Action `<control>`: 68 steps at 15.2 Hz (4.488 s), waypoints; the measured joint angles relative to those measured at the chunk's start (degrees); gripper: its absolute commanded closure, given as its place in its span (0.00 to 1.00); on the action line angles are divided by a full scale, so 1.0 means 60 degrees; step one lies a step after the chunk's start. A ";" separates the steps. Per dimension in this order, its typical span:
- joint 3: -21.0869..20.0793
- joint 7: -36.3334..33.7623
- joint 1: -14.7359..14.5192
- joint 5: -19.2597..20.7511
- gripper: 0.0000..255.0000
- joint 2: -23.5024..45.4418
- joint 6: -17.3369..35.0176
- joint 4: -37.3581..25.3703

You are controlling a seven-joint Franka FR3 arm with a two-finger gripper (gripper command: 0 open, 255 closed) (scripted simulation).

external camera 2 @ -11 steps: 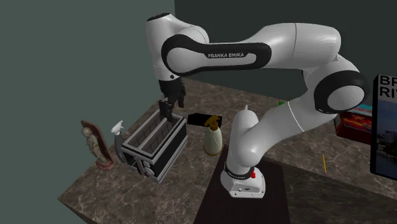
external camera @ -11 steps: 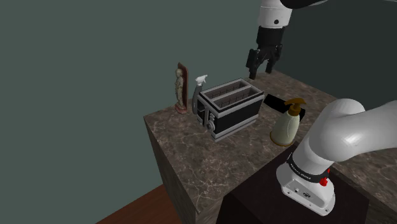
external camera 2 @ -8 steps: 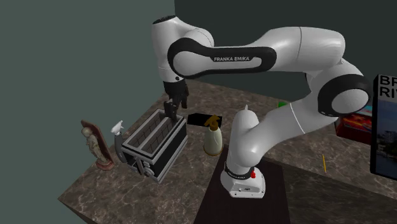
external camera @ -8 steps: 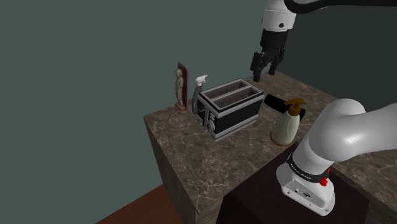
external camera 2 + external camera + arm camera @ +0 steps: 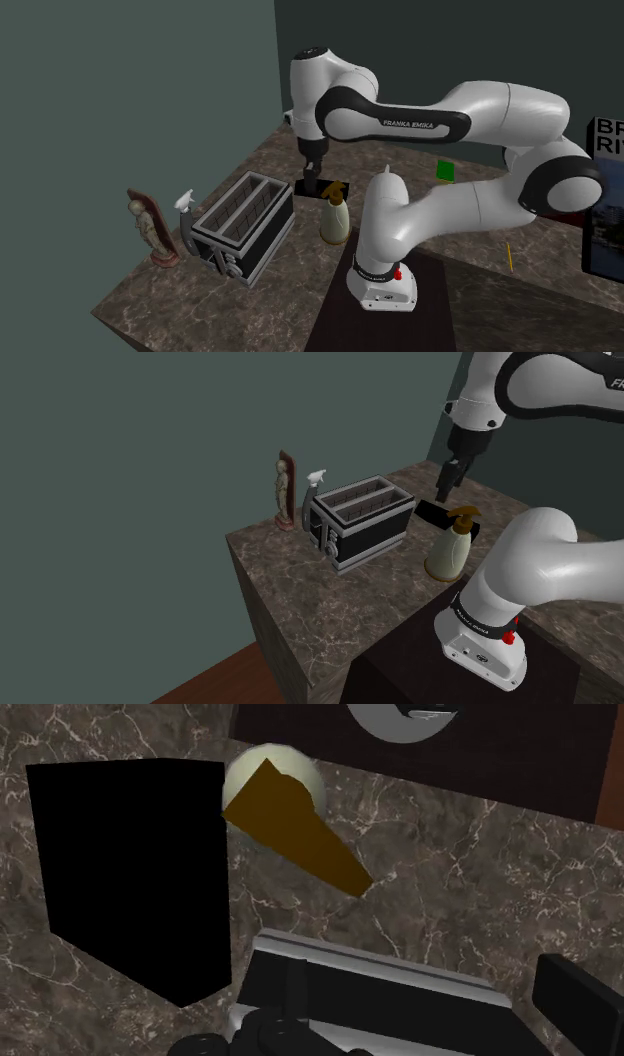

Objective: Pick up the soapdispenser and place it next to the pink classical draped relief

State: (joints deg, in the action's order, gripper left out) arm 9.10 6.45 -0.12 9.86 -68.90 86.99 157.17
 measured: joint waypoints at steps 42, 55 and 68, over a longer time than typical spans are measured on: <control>0.1787 0.2671 0.0741 0.2240 1.00 -0.2726 -0.0748 0.1354; 0.1171 0.2715 0.0346 0.1644 1.00 -0.1730 -0.1656 -0.0578; 0.0749 0.2807 0.0103 0.1235 1.00 -0.0597 -0.2562 -0.2627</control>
State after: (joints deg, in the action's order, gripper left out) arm 13.60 23.29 0.50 17.27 -72.48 71.62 141.41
